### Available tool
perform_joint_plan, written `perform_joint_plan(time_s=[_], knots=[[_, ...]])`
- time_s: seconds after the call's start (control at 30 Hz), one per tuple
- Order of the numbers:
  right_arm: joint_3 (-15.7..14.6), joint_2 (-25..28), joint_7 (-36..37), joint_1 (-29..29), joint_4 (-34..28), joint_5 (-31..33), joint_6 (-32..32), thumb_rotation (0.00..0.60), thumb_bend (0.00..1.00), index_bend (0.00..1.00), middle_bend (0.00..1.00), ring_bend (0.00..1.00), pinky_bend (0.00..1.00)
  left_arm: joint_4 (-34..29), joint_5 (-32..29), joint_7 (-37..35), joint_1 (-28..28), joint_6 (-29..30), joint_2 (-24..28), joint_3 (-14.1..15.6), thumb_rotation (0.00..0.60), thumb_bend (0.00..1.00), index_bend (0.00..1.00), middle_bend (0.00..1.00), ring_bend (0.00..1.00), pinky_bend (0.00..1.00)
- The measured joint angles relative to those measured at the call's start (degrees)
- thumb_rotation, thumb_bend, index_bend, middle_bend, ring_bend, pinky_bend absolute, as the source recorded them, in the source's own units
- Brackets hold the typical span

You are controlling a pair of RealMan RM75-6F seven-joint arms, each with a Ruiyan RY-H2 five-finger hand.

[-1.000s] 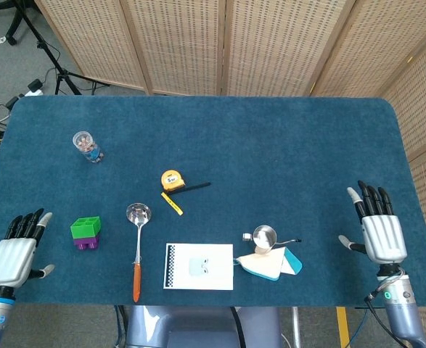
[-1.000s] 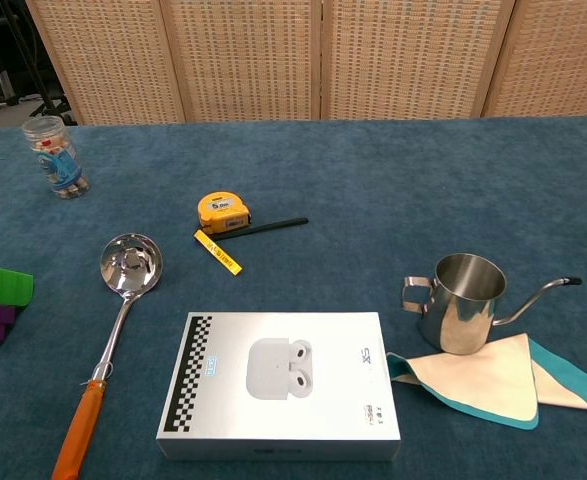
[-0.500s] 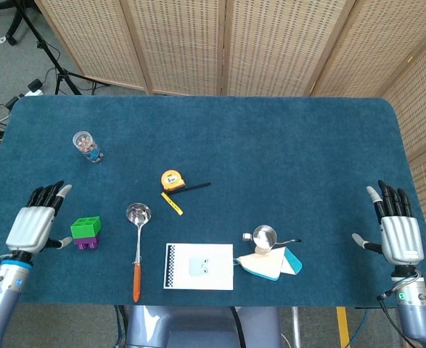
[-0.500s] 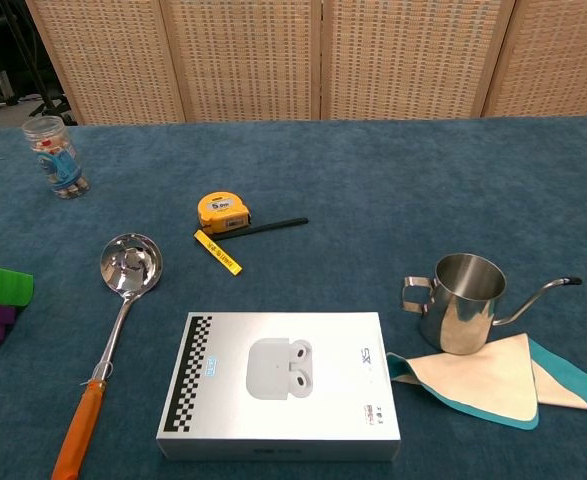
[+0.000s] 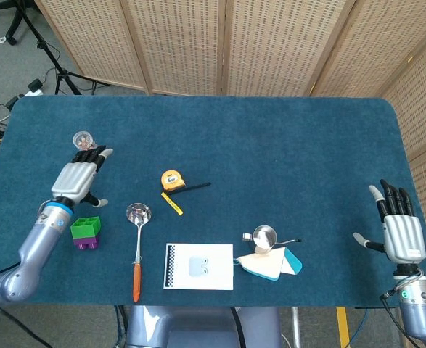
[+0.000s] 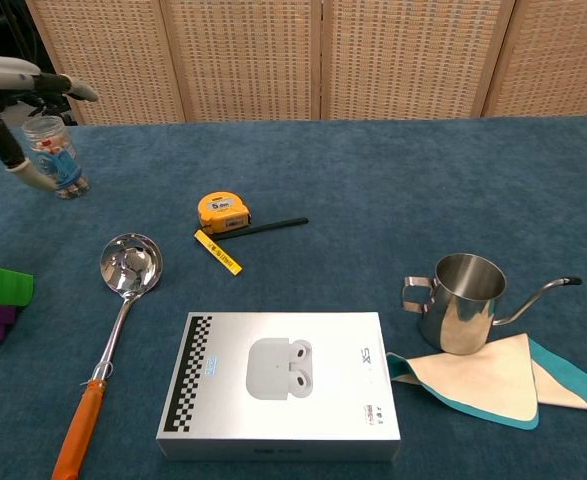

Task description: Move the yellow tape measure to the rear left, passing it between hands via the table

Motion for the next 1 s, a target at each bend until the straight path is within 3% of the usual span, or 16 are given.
perform_joint_plan(time_s=[0.3, 0.5, 1.0], knots=[[1.76, 0.49, 2.83, -0.86, 0.74, -0.27, -1.53, 0.6, 0.1, 0.08, 0.0, 0.0, 0.0, 11.21, -18.53, 7.35, -13.75, -2.87, -11.14, 1.37, 0.6, 0.02, 0.0, 0.0, 0.0, 0.0], [2.85, 0.92, 5.26, -1.4, 1.24, -0.34, -2.56, 0.6, 0.1, 0.08, 0.0, 0.0, 0.0, 17.96, -26.37, 11.72, -20.86, -3.73, -17.59, 2.9, 0.6, 0.03, 0.0, 0.0, 0.0, 0.0], [5.08, 1.9, 10.14, -2.74, 2.31, -0.94, -4.1, 0.6, 0.1, 0.08, 0.0, 0.0, 0.0, 30.73, -35.09, 17.48, -30.52, -4.24, -28.92, 3.81, 0.6, 0.05, 0.06, 0.0, 0.0, 0.0]])
